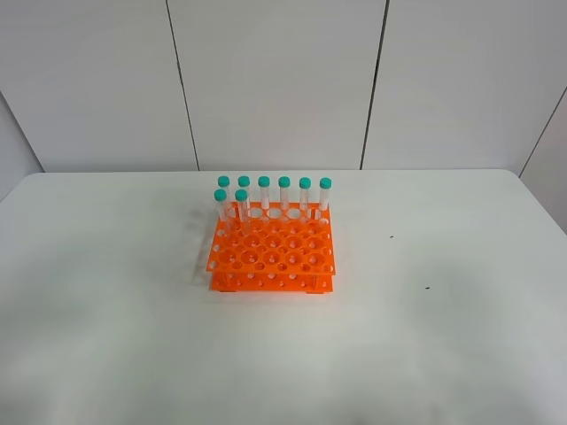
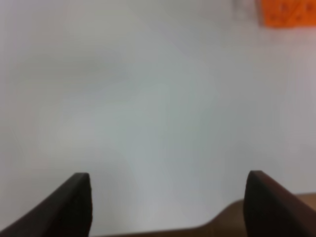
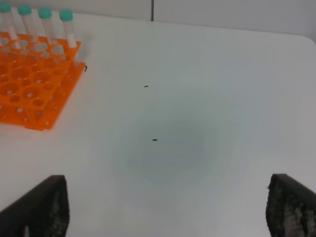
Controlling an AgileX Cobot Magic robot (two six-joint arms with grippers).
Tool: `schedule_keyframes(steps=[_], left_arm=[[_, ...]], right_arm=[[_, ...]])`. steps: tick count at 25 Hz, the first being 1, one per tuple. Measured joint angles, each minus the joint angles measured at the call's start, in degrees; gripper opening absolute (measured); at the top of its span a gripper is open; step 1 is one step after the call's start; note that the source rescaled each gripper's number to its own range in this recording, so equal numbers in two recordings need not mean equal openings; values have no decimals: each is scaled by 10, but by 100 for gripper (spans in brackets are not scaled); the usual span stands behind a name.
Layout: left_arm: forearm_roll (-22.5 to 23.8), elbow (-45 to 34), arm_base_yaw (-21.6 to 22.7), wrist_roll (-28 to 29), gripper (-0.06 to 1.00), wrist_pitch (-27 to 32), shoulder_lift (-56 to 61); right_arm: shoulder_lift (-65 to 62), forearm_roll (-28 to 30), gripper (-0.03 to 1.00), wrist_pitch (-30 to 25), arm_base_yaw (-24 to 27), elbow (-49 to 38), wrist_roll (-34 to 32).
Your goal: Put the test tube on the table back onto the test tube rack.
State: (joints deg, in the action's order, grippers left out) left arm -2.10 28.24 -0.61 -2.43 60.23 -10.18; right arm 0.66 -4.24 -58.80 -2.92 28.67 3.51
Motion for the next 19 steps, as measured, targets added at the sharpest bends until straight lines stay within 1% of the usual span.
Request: schedule_keyframes(steps=[8,19], left_arm=[[0,0,0,0,100,1,103],[0,0,0,0,100,2,103]], right_arm=[[0,0,89,0,0,0,0],[0,0,89,0,0,0,0]])
